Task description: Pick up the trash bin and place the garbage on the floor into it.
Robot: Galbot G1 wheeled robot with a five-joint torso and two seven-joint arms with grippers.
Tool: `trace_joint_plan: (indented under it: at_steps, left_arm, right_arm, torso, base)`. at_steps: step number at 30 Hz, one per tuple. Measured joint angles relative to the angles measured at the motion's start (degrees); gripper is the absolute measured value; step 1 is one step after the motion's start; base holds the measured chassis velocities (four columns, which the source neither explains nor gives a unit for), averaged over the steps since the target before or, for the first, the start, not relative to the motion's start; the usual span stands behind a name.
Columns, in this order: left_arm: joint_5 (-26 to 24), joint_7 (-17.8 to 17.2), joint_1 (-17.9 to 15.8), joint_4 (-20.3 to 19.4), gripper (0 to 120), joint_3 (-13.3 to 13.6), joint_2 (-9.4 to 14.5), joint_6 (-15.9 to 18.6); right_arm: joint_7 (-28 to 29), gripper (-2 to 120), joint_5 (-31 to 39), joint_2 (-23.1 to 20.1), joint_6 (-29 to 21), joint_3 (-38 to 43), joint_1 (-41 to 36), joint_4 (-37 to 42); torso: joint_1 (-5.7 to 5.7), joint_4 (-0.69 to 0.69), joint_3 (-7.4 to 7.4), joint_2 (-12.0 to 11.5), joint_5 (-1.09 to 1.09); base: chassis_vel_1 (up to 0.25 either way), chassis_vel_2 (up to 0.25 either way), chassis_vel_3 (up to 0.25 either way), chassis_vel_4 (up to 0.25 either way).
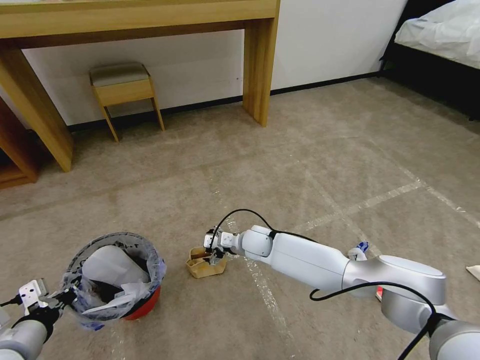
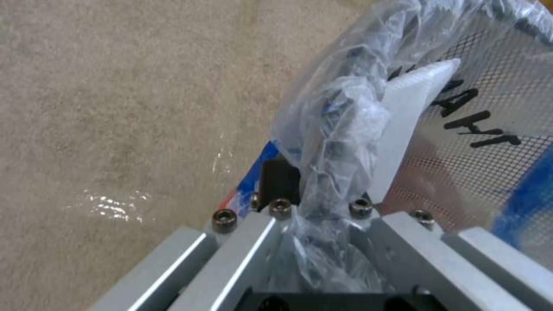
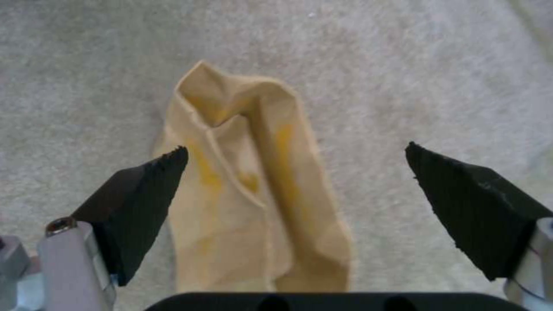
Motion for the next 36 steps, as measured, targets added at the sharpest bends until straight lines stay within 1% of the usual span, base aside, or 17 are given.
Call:
trace_joint_plan:
  at_steps: [5,7,12,16,23,36]
  left_arm:
    - [0.18,-0.01,0.48,-0.32,1,-0.04,-0.12,0.0]
    - [0.36,-0.02,0.92,-0.47,1,-0.1,-0.16,0.0]
    - [0.38,-0.04,1.32,-0.52,1,-0.31,-0.01,0.0]
    - [0.38,-0.05,1.44,-0.55,1,-0.33,0.0,0.0]
    - [0.71,-0.06,1.9,-0.65,1,-0.18,-0.29,-0.03]
    - [0.82,0.12,1.86,-0.63,1,0.11,-0.6,-0.23]
  right_arm:
    - [-0.42,97,0.0,1.22,2.27,1.04,-1.65,-3.45]
    - [-0.89,97,-0.55,2.18,4.06,2.08,-3.34,-6.12]
    - [-1.44,97,-1.39,3.03,5.73,3.42,-5.3,-8.6]
    - [-1.73,97,-1.64,3.26,6.24,3.94,-5.7,-9.51]
    - [-2.62,97,-2.71,4.25,8.51,6.15,-6.36,-13.69]
    - [-3.3,97,-3.51,4.53,9.64,8.26,-6.5,-16.77]
  torso:
    - [0.0,0.0,0.0,0.0,0.0]
    - [0.0,0.0,0.0,0.0,0.0]
    - [0.0,0.0,0.0,0.0,0.0]
    - [0.0,0.0,0.0,0.0,0.0]
    - [0.0,0.0,0.0,0.0,0.0]
    - [0.0,0.0,0.0,0.0,0.0]
  base:
    - [0.0,0.0,0.0,0.0]
    - [0.0,0.0,0.0,0.0]
    - [0.0,0.0,0.0,0.0]
    - [0.0,0.0,0.0,0.0]
    - [0.0,0.0,0.0,0.0]
    - [0.0,0.0,0.0,0.0]
